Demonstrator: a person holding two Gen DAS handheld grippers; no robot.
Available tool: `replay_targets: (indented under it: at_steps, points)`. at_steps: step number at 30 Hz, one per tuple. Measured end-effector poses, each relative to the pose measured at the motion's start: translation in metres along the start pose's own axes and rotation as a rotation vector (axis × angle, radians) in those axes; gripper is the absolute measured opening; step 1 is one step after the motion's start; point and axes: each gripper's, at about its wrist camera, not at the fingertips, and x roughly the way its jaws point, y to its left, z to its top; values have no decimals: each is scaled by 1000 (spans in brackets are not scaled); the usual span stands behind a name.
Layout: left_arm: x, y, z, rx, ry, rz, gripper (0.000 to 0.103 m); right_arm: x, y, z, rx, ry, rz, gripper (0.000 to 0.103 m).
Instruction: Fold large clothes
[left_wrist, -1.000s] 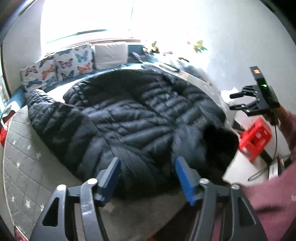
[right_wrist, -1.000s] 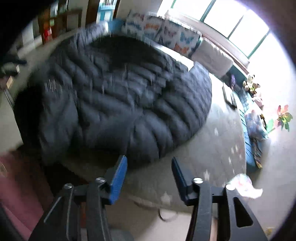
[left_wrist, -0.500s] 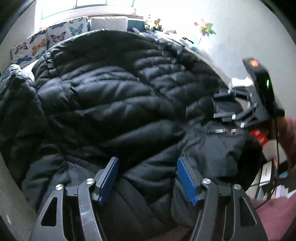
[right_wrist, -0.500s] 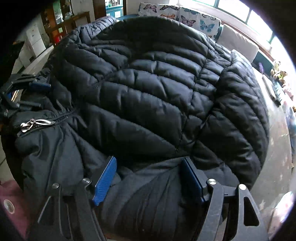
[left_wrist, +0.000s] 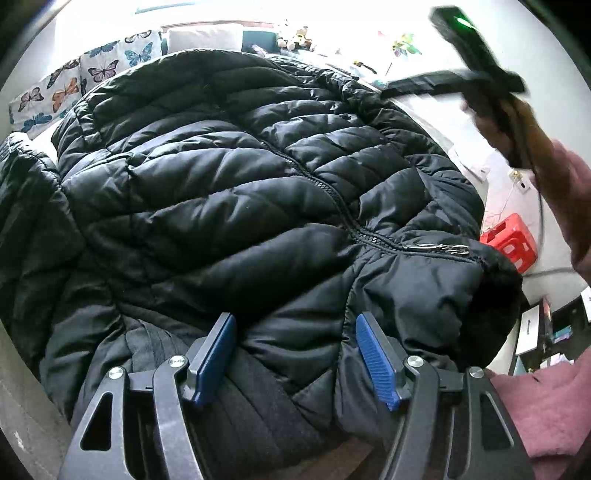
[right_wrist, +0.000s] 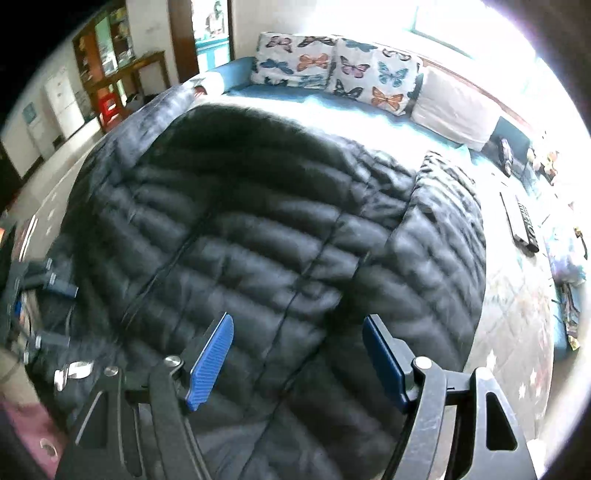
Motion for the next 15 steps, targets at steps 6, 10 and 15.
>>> replay_targets:
  at_steps: [6,10,15]
  points:
    - [-24,13,25,-65,-15,-40,71,41,-29,46,69,27,90,79]
    - [-58,39,59,-130,-95,-20,72,77,-49,55,124,95,85,79]
    - [-81,96,112,-262,-162,64,80,90,-85,27,220,214,-127,77]
